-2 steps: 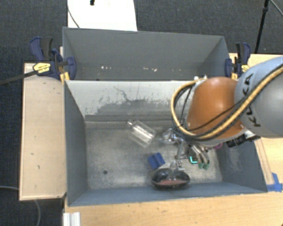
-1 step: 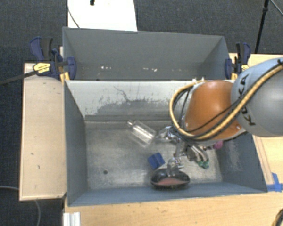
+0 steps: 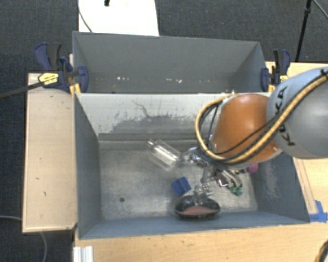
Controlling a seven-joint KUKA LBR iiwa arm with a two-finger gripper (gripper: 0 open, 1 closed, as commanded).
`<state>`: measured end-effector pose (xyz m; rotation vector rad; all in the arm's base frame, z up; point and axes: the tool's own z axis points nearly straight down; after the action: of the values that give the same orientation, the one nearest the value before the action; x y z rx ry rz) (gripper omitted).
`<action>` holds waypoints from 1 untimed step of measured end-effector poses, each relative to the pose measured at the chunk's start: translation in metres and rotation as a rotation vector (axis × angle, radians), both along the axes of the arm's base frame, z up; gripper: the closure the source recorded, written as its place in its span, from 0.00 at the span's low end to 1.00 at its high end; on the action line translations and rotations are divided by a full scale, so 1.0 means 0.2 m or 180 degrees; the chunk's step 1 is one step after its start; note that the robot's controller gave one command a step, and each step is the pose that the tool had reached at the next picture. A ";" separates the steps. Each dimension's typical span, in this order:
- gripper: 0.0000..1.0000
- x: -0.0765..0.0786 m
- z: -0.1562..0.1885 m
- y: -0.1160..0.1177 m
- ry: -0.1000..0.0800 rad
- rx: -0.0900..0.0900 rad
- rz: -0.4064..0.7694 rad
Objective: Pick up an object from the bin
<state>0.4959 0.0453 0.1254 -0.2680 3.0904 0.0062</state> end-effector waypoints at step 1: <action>0.00 0.00 0.00 0.00 -0.0006 -0.0003 0.0098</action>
Offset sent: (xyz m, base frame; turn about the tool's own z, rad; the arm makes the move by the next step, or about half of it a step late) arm -0.0201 0.0090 -0.0554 -0.1654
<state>0.4962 0.0456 0.1256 -0.3154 3.0842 0.0056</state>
